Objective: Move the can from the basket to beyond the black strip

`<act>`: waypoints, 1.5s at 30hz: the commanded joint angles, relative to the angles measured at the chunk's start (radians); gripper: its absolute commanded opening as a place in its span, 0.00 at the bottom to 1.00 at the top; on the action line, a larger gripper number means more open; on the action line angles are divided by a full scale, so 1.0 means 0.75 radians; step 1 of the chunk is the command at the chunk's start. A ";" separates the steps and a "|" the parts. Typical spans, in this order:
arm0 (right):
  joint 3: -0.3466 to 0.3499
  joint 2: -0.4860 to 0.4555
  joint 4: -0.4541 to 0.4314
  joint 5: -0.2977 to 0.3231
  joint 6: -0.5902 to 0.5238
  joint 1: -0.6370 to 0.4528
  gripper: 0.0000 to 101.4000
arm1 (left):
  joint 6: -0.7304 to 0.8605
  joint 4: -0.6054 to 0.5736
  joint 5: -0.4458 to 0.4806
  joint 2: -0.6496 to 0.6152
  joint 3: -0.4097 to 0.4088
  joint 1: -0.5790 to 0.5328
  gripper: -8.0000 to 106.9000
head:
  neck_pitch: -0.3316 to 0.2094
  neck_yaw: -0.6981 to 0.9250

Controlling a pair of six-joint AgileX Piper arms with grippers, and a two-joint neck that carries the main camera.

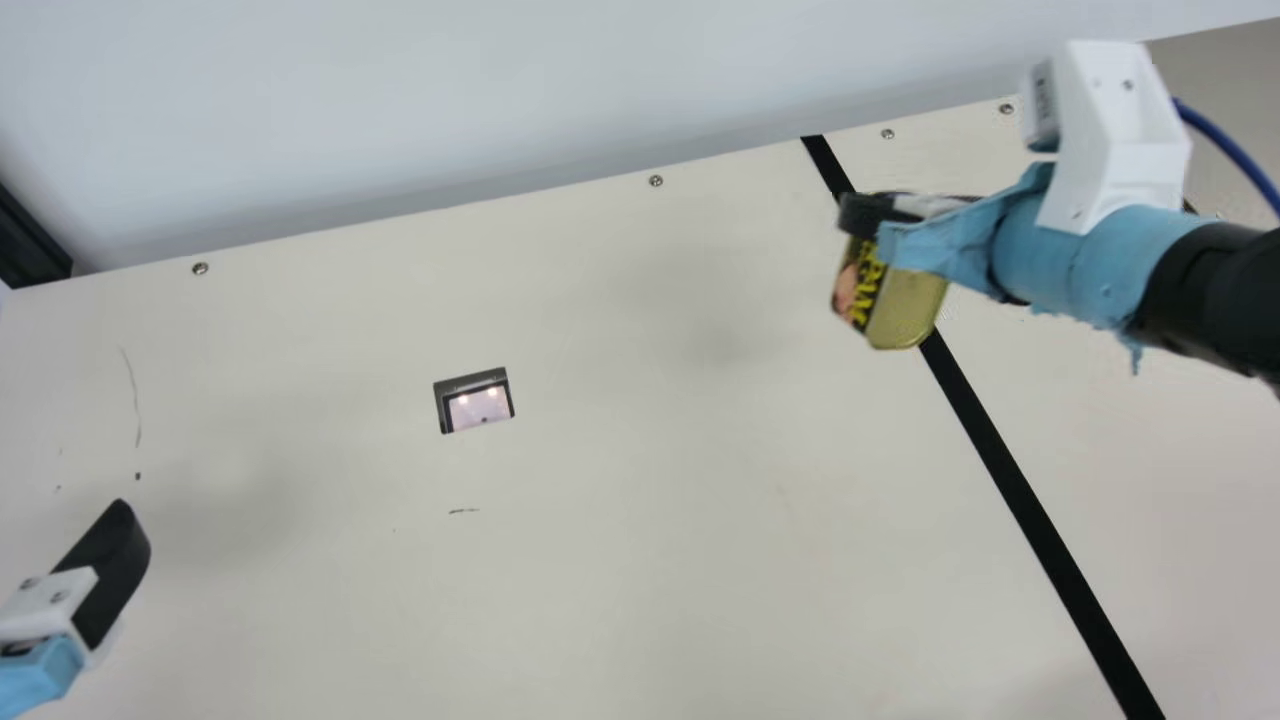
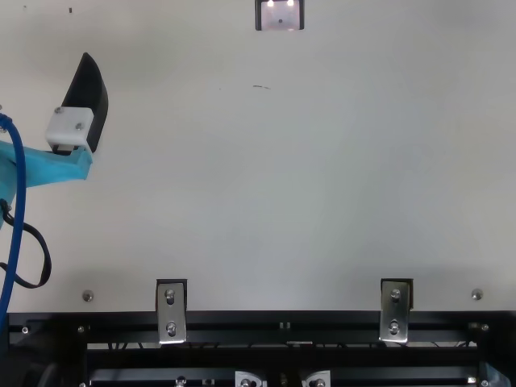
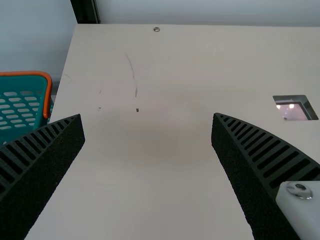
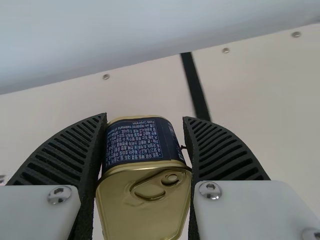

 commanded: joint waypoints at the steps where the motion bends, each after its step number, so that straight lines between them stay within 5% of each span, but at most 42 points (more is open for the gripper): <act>1: -0.023 0.021 0.012 0.020 -0.082 -0.104 0.00 | 0.000 0.000 0.000 0.000 0.000 0.000 0.85 | -0.051 -0.015; 9: -0.124 0.119 0.003 0.075 -0.270 -0.295 0.00 | 0.000 0.000 0.000 0.000 0.000 0.000 0.85 | -0.038 -0.002; 19: -0.202 0.206 -0.186 0.122 -0.372 -0.387 0.00 | 0.000 0.000 0.000 0.000 0.000 0.000 0.85 | -0.030 0.023; 35: -0.230 0.268 -0.656 0.213 -0.254 -0.365 0.00 | 0.000 0.000 0.000 0.000 0.000 0.000 0.85 | -0.017 0.035; 45: -0.218 0.291 -0.828 0.253 -0.170 -0.333 0.00 | 0.000 0.000 0.000 0.000 0.000 0.000 0.85 | -0.010 -0.006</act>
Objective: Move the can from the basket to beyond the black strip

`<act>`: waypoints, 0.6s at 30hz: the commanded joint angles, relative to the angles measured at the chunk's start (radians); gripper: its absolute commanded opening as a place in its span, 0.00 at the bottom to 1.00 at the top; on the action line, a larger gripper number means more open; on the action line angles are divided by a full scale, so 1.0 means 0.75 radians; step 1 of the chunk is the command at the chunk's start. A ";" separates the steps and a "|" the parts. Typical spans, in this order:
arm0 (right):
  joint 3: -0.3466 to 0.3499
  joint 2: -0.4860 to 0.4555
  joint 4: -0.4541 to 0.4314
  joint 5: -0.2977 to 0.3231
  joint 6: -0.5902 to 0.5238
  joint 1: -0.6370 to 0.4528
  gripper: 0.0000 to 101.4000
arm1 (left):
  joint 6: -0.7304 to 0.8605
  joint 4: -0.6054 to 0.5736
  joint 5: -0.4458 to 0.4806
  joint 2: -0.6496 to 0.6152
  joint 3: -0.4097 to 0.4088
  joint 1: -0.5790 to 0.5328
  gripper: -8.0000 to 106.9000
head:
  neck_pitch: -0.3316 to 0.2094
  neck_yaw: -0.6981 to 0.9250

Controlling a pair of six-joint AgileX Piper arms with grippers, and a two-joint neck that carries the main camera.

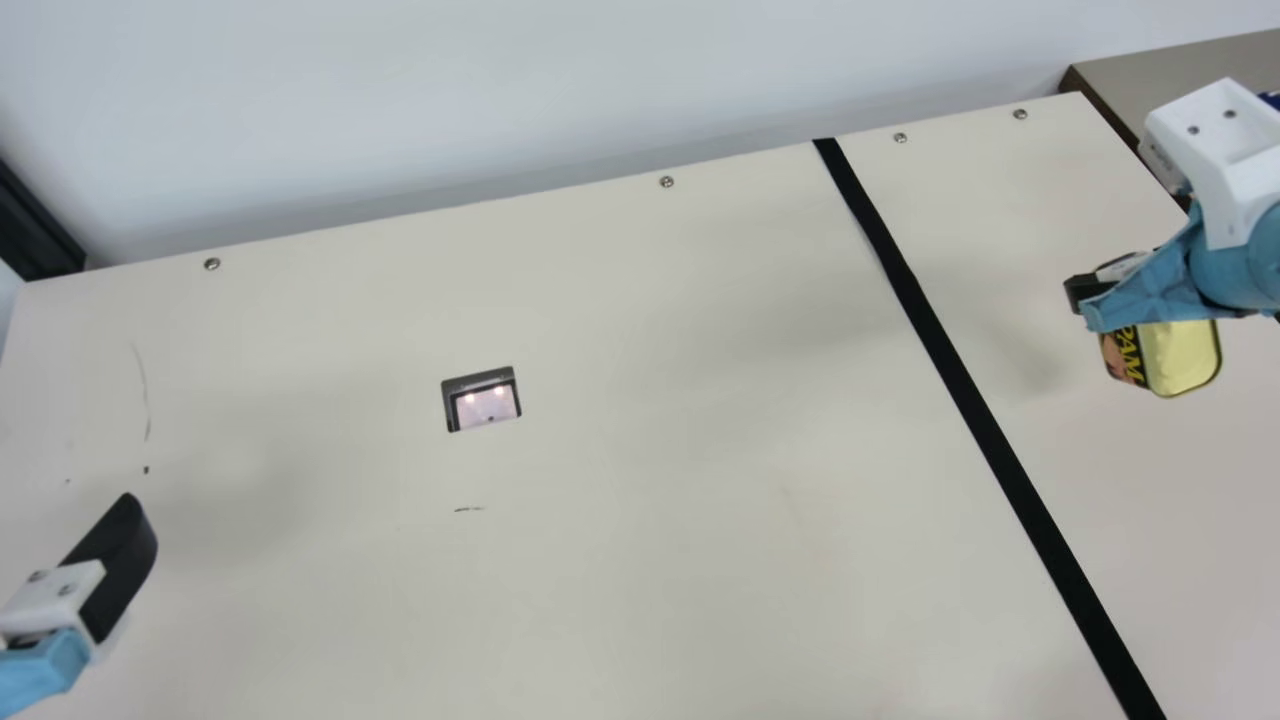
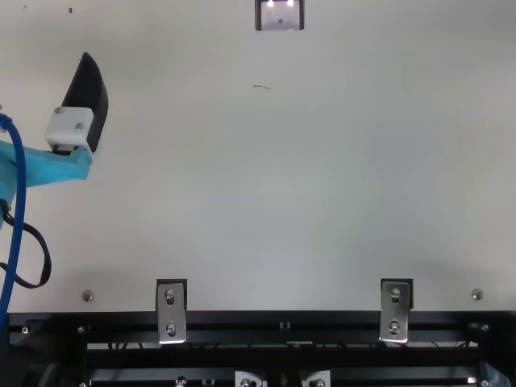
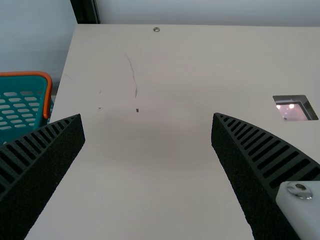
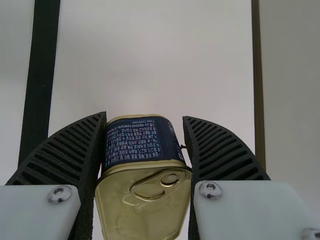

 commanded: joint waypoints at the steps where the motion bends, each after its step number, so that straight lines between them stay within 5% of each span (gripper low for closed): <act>1: 0.006 0.003 -0.033 -0.003 0.011 0.004 0.00 | 0.000 0.000 0.000 0.000 0.000 0.000 0.85 | -0.009 -0.024; 18: 0.077 0.031 -0.084 -0.051 0.062 0.039 0.00 | 0.000 0.000 0.000 0.000 0.000 0.000 0.85 | 0.015 -0.079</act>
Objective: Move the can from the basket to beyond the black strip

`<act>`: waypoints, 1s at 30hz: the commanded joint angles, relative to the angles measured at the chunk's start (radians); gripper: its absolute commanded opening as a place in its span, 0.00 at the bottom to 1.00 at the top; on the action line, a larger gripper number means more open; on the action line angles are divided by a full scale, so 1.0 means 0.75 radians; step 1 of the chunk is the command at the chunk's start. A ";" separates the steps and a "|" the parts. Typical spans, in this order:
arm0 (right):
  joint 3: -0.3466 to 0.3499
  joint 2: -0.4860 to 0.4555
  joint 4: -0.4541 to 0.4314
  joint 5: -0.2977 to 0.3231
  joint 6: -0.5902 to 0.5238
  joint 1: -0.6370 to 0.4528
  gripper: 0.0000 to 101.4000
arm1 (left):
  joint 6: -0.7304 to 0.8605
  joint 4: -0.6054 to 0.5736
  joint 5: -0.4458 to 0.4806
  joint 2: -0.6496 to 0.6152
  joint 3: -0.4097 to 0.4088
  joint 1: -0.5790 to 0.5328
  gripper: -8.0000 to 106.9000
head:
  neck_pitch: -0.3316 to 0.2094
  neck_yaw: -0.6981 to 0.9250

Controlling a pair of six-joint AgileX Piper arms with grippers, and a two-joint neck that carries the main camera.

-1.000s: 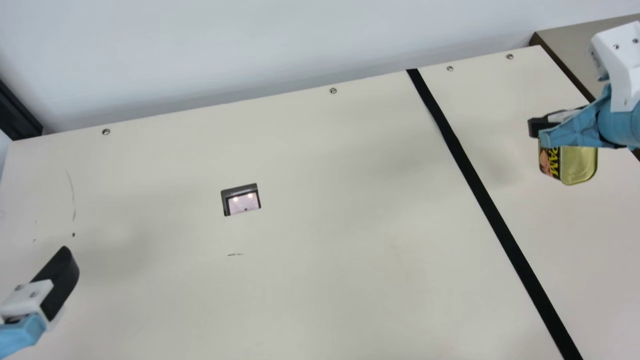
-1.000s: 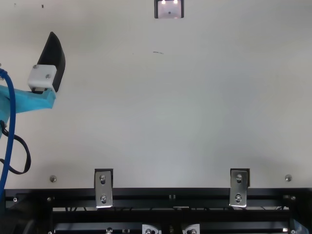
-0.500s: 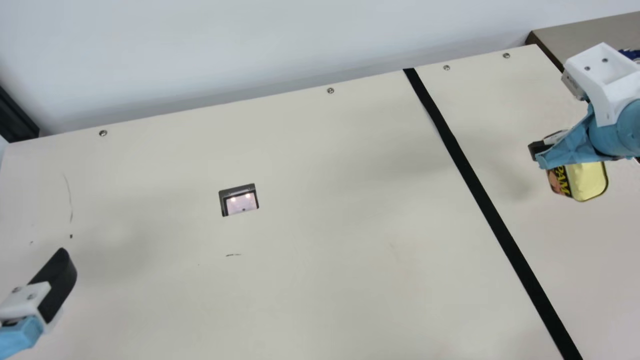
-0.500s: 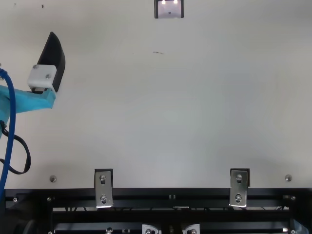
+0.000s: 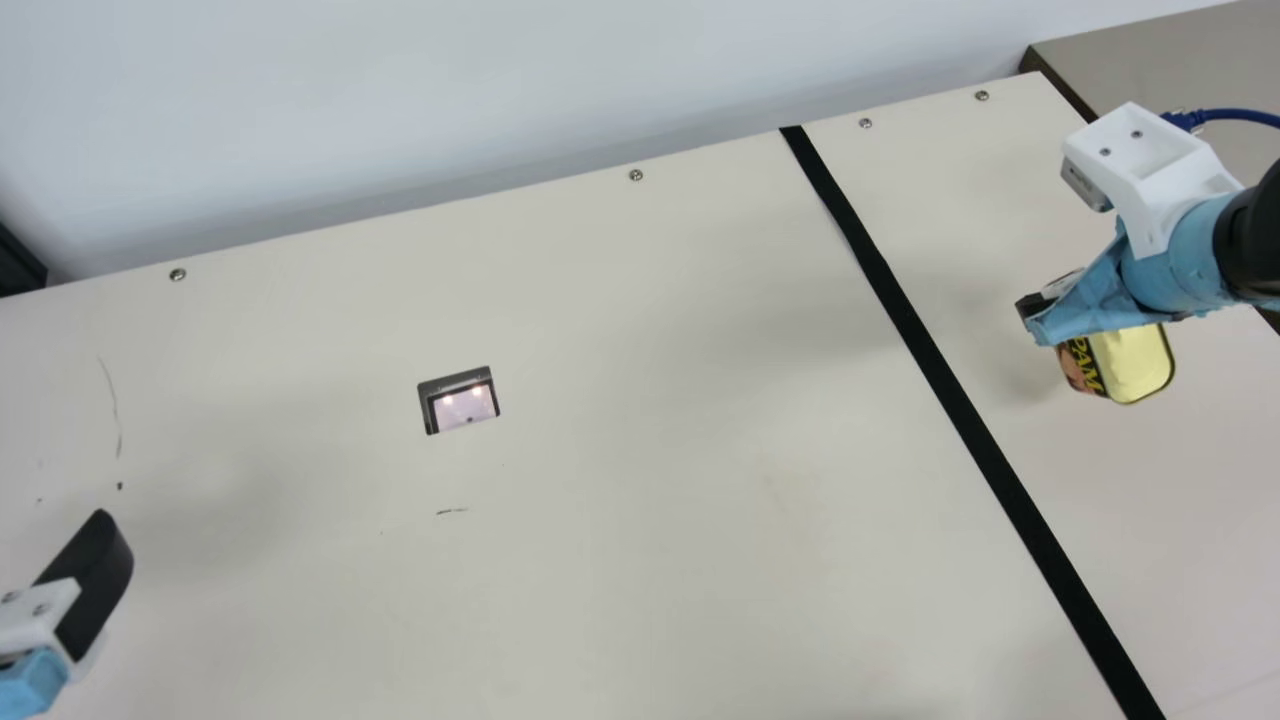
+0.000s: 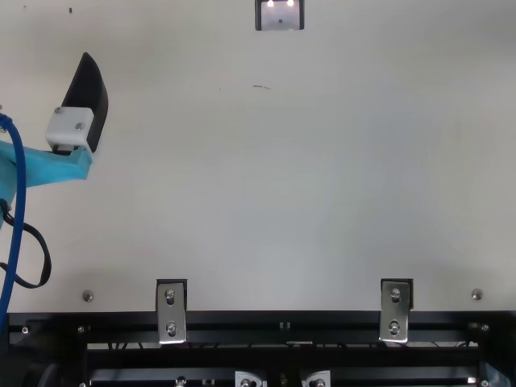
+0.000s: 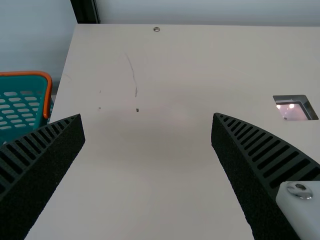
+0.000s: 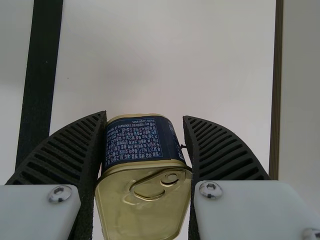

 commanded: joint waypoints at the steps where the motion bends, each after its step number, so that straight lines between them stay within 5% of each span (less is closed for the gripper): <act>1: 0.005 0.003 0.005 -0.006 -0.002 0.002 0.00 | 0.000 0.000 0.000 0.000 0.000 0.000 0.85 | 0.008 -0.018; 13: 0.030 0.017 0.011 -0.042 0.006 0.003 0.00 | 0.000 0.000 0.000 0.000 0.000 0.000 0.85 | 0.009 -0.017; 14: 0.032 0.018 0.013 -0.045 0.006 0.003 0.04 | 0.000 0.000 0.000 0.000 0.000 0.000 0.85 | 0.010 -0.015; 15: 0.035 0.018 0.016 -0.048 0.006 0.003 0.34 | 0.000 0.000 0.000 0.000 0.000 0.000 0.85 | 0.010 -0.014; 16: 0.038 0.019 0.020 -0.052 0.006 0.003 0.47 | 0.000 0.000 0.000 0.000 0.000 0.000 0.85 | 0.011 -0.013; 18: 0.043 0.020 0.027 -0.059 0.005 0.003 0.55 | 0.000 0.000 0.000 0.000 0.000 0.000 0.85 | 0.011 -0.011; 19: 0.045 0.020 0.031 -0.063 0.006 0.003 0.67 | 0.000 0.000 0.000 0.000 0.000 0.000 0.85 | 0.012 -0.010; 20: 0.048 0.020 0.034 -0.067 0.006 0.002 1.00 | 0.000 0.000 0.000 0.000 0.000 0.000 0.85 | 0.012 -0.009; 30: 0.050 0.016 0.119 -0.100 0.003 0.013 1.00 | 0.000 0.000 0.000 0.000 0.000 0.000 0.85 | 0.016 0.008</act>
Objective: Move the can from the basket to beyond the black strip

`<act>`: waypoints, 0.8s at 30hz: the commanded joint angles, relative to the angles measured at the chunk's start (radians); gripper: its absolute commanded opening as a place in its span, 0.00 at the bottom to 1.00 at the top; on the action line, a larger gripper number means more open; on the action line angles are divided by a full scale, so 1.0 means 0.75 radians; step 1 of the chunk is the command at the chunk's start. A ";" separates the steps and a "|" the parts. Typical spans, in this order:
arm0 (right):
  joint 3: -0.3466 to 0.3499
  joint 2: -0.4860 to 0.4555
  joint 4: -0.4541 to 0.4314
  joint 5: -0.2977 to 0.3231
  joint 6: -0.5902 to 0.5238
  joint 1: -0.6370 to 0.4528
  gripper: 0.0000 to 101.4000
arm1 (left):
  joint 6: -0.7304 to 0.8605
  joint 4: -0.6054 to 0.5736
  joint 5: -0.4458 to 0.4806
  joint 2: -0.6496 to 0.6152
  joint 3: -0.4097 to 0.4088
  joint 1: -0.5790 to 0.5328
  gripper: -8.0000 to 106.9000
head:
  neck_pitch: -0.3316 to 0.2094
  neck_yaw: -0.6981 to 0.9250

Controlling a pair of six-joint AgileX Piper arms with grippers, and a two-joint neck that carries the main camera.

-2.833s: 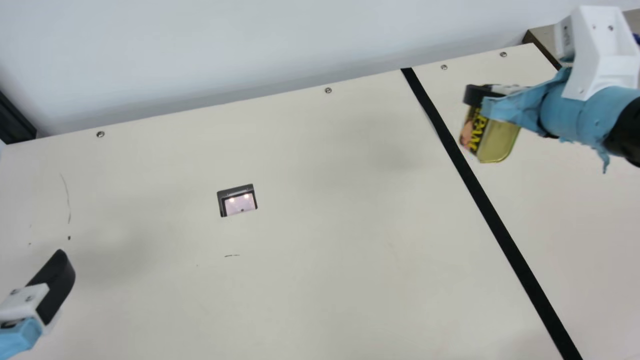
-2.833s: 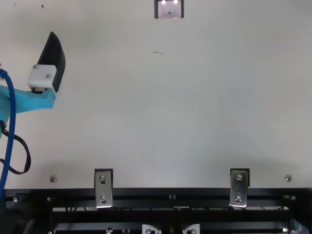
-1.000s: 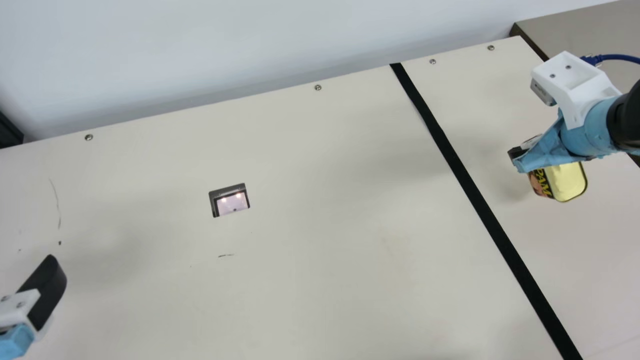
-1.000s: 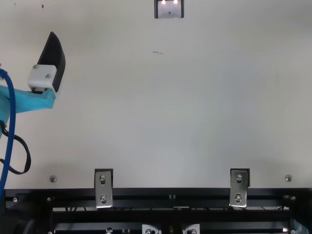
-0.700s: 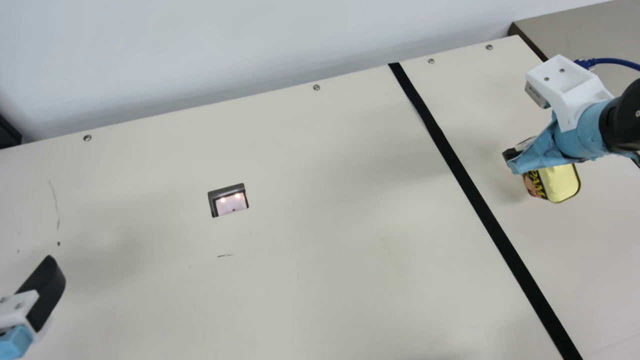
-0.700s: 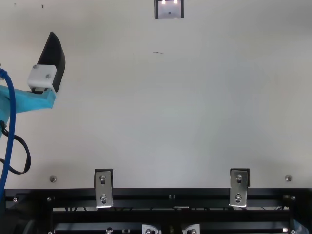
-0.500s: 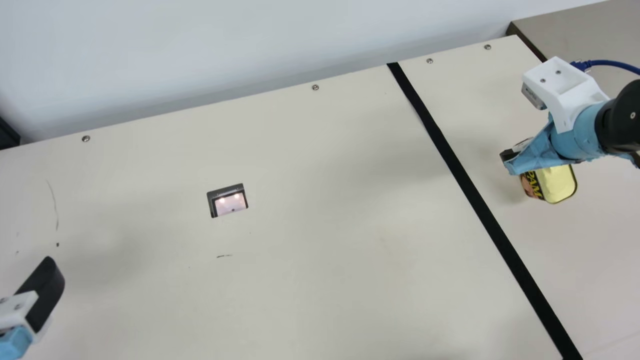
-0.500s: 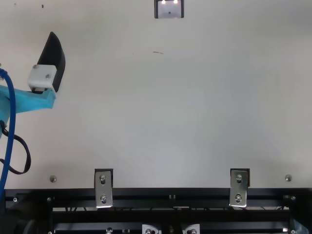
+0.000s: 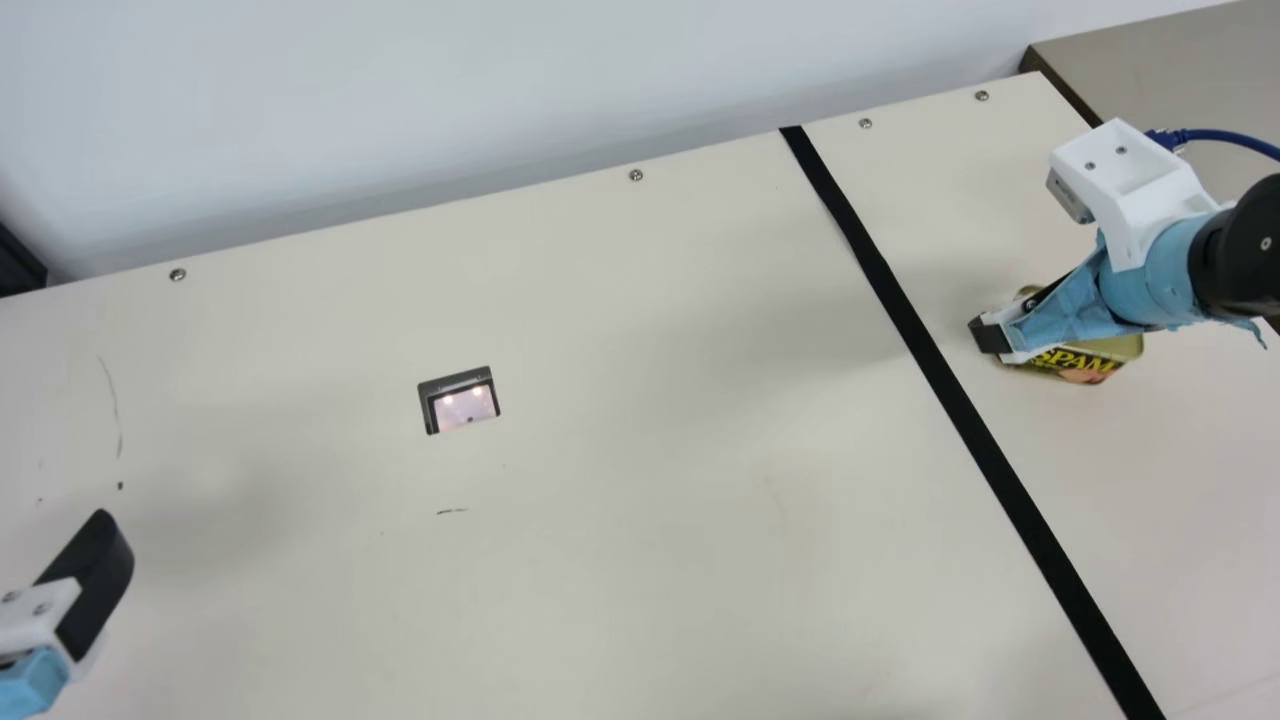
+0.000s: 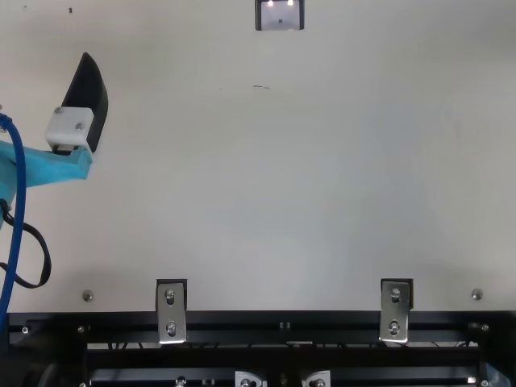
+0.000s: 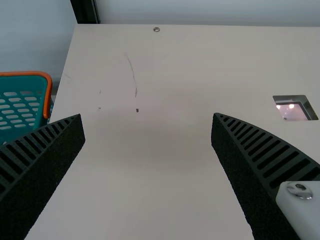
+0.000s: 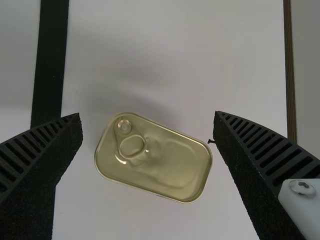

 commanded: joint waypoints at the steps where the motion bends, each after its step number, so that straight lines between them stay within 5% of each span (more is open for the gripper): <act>1: -0.007 -0.006 0.043 0.002 -0.010 0.007 1.00 | 0.000 0.000 0.000 0.000 0.000 0.000 0.85 | 0.017 0.006; 24: -0.066 -0.156 0.622 0.097 -0.240 0.168 1.00 | 0.000 0.000 0.000 0.000 0.000 0.000 0.85 | 0.060 0.319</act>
